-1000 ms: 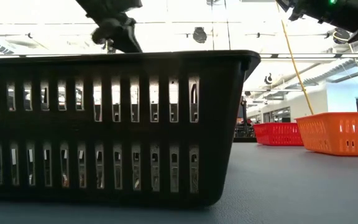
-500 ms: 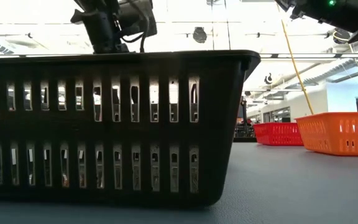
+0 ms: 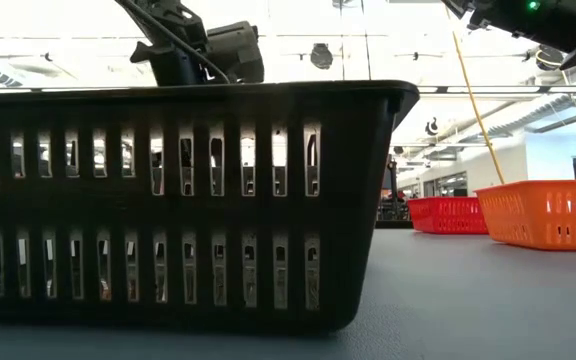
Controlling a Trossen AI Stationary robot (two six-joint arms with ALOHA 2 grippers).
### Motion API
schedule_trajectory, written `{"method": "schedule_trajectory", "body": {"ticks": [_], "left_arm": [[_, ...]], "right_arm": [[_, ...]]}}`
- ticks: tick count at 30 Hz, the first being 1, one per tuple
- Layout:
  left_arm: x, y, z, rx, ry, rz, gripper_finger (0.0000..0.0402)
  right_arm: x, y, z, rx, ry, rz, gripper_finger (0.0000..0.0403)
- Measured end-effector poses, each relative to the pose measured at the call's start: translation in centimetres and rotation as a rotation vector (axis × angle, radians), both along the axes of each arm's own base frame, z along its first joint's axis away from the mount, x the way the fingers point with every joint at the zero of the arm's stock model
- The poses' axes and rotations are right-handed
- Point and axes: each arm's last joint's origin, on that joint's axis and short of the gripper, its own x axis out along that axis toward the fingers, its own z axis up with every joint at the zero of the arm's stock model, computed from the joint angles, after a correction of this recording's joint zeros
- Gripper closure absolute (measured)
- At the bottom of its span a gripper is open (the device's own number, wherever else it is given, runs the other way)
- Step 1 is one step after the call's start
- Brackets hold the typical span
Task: Stack baskets on shelf by color
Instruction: Put the left red bin on the shelf
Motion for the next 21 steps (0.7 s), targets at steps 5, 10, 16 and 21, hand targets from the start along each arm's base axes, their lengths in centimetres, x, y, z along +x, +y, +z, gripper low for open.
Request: {"method": "schedule_trajectory", "body": {"ticks": [5,10,16,21], "left_arm": [[-0.1,-0.4,0.5,0.003,-0.010,-0.019,0.0377],[-0.1,-1.1,0.9,0.009,-0.017,-0.054,0.0383],[-0.4,-2.4,2.3,0.040,-0.069,-0.062,0.0383],[-1.7,-2.4,5.0,-0.002,-0.205,0.076,0.0391]], "right_arm": [[0.0,0.0,0.0,-0.003,0.001,-0.002,0.0337],[0.0,0.0,0.0,-0.003,0.001,-0.002,0.0337],[0.0,0.0,0.0,0.010,-0.007,0.007,0.0337],[0.0,0.0,0.0,0.020,-0.008,0.014,0.0337]]}}
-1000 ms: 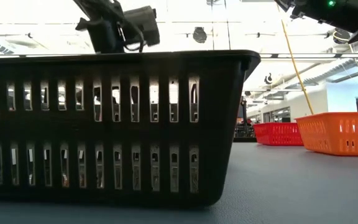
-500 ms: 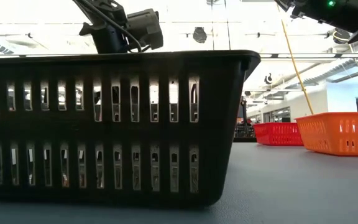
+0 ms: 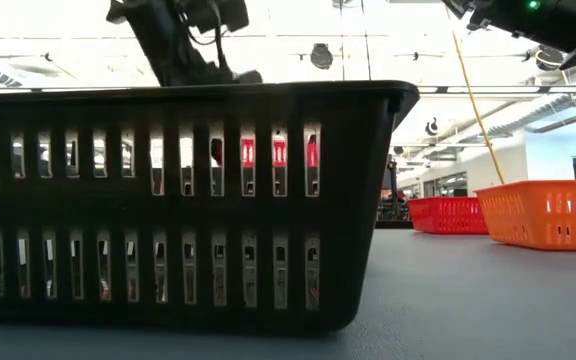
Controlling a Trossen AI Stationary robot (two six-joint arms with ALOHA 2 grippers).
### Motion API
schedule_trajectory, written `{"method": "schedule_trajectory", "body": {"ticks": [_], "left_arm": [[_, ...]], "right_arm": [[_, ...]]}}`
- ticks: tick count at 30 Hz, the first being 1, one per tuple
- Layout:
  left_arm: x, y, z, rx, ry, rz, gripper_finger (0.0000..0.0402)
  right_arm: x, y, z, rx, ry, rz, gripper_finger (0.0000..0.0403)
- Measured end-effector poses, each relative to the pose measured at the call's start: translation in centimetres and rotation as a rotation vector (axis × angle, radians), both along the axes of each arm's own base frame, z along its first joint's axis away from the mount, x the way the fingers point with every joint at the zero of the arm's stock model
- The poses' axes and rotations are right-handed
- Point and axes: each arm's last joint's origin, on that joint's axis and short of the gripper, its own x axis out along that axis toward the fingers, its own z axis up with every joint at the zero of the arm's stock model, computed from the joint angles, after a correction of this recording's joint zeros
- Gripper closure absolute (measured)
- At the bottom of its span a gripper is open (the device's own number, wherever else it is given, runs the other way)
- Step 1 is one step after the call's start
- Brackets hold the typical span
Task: Stack baskets on shelf by color
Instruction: Put the left red bin on the shelf
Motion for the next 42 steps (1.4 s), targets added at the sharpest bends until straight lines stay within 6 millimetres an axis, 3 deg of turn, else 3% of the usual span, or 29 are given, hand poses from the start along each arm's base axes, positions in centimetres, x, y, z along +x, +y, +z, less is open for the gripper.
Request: {"method": "schedule_trajectory", "body": {"ticks": [5,9,18,25,30,36,42], "left_arm": [[-2.0,1.0,2.8,-0.060,-0.122,0.166,0.0382],[-3.1,2.9,4.3,-0.118,-0.299,0.432,0.0394],[-4.4,7.4,3.3,-0.204,-0.365,0.835,0.0385],[-5.1,8.1,2.7,-0.222,-0.323,0.951,0.0384],[-5.6,8.0,4.5,-0.235,-0.293,1.041,0.0383],[-5.1,8.2,6.2,-0.315,-0.322,1.018,0.0392],[-3.5,9.9,5.3,-0.277,-0.138,1.126,0.0389]], "right_arm": [[0.0,0.0,0.0,0.013,-0.004,0.010,0.0337],[0.0,0.0,0.0,0.012,-0.008,0.011,0.0337],[0.0,0.0,0.1,0.012,-0.012,0.012,0.0337],[0.0,0.0,0.1,0.011,-0.012,0.011,0.0337],[0.0,0.0,0.1,0.006,-0.010,0.006,0.0337],[-0.1,0.0,0.1,0.000,-0.018,0.002,0.0337],[-0.2,0.0,0.3,0.007,-0.042,0.010,0.0337]]}}
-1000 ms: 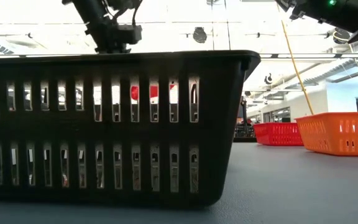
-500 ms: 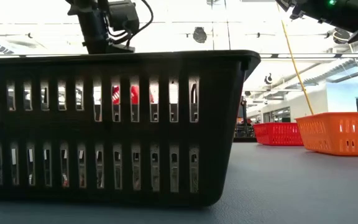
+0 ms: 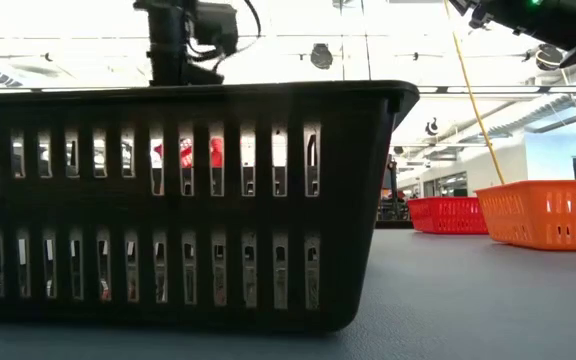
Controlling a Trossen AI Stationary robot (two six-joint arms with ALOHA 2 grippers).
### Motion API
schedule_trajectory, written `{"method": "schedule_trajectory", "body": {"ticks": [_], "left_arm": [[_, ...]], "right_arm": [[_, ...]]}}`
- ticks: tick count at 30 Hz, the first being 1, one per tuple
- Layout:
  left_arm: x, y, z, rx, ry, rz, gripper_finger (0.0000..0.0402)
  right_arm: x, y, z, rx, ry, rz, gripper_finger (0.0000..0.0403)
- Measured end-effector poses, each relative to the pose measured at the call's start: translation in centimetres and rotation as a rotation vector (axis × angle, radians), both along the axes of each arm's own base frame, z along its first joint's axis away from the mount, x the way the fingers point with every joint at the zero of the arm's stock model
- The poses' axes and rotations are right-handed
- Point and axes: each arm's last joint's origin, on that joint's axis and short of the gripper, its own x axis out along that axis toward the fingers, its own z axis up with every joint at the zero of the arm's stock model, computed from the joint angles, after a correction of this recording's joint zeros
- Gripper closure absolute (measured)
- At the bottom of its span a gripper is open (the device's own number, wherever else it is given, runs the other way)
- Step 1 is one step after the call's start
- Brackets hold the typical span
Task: Stack baskets on shelf by color
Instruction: Put the left red bin on the shelf
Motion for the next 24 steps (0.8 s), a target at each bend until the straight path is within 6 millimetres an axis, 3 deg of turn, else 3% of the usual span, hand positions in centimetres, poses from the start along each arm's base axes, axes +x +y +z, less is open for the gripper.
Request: {"method": "schedule_trajectory", "body": {"ticks": [10,19,24], "left_arm": [[4.0,1.2,-2.9,-0.060,0.150,0.031,0.0392],[3.9,1.5,-4.0,-0.081,0.214,0.102,0.0394],[3.8,1.4,-3.9,-0.086,0.227,0.117,0.0368]], "right_arm": [[0.0,0.0,0.0,0.002,0.001,0.002,0.0337],[0.1,0.0,-0.2,0.004,0.025,0.001,0.0337],[0.1,0.0,-0.2,0.015,0.022,0.008,0.0337]]}}
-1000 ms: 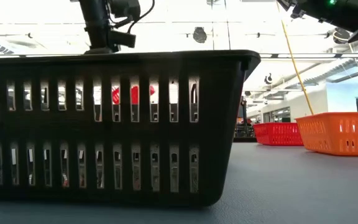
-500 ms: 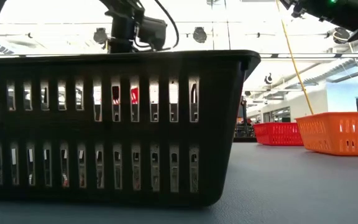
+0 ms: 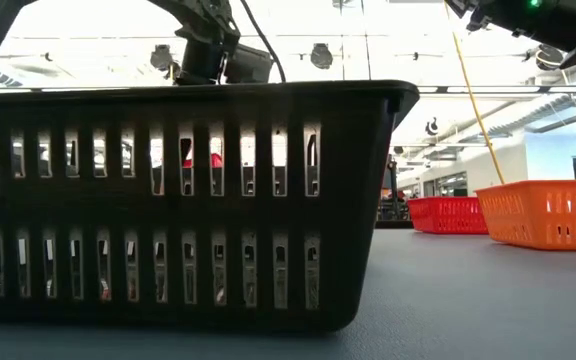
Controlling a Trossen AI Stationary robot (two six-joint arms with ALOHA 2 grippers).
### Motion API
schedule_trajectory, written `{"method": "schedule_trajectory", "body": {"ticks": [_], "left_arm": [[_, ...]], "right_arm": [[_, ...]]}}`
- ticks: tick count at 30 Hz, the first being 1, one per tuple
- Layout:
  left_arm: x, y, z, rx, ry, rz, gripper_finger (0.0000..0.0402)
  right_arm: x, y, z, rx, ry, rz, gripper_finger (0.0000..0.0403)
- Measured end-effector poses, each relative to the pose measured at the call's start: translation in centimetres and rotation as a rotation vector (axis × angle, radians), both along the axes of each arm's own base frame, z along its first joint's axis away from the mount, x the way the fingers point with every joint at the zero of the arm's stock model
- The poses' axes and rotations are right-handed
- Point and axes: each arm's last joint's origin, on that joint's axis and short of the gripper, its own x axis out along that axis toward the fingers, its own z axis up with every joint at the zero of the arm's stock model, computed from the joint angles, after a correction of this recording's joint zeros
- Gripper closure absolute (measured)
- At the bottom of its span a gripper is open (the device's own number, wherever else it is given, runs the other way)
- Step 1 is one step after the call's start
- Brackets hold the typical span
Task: Stack baskets on shelf by color
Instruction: Put the left red bin on the shelf
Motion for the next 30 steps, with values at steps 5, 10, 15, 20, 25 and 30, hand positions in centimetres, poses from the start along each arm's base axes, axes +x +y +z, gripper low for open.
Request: {"method": "schedule_trajectory", "body": {"ticks": [5,10,15,20,25,30], "left_arm": [[-0.18,-0.08,0.02,-0.006,0.011,0.020,0.0350],[-0.11,-0.16,-0.02,-0.038,-0.007,0.031,0.0336],[0.06,-0.10,-0.06,-0.036,-0.020,0.013,0.0326],[0.09,-0.09,-0.06,-0.061,0.007,-0.077,0.0323],[0.39,0.08,-0.16,-0.102,-0.022,-0.137,0.0323],[0.31,0.32,-0.22,-0.187,-0.068,-0.114,0.0325]], "right_arm": [[0.00,0.00,0.02,0.004,-0.002,0.003,0.0337],[-0.06,0.01,0.09,0.017,-0.016,0.014,0.0337],[-0.09,0.01,0.12,0.023,-0.022,0.019,0.0337],[-0.13,0.01,0.18,0.023,-0.029,0.019,0.0337],[-0.13,0.01,0.18,0.023,-0.029,0.019,0.0337],[-0.13,0.02,0.18,0.023,-0.029,0.019,0.0337]]}}
